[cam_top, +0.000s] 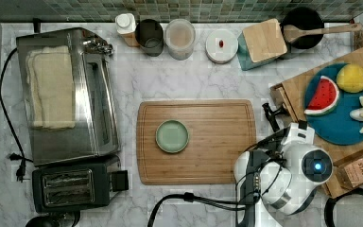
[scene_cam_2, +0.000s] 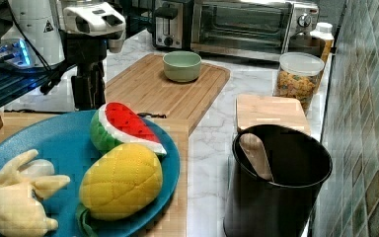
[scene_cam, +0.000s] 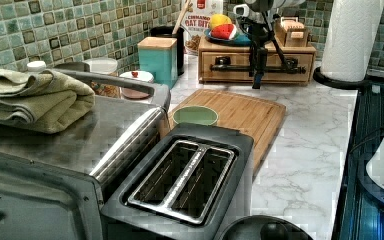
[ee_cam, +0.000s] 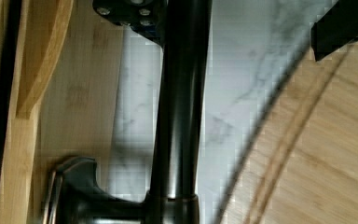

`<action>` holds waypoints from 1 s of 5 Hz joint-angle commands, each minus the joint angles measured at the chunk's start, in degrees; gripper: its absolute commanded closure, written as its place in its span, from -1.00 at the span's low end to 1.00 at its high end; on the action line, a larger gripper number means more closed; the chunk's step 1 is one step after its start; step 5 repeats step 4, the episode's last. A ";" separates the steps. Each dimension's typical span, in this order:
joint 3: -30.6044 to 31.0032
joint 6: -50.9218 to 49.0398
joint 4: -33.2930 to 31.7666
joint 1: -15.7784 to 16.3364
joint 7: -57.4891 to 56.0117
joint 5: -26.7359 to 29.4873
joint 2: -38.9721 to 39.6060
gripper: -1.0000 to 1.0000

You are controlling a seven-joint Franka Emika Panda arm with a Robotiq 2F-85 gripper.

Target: Open the drawer.

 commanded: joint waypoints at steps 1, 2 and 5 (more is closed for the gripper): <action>3.82 -3.81 -8.21 7.54 11.31 -3.25 -8.36 -1.00; 6.20 -3.79 -12.81 8.92 19.64 -4.82 -12.70 -1.00; 11.12 -2.30 -20.30 11.81 29.44 -5.60 -17.98 -1.00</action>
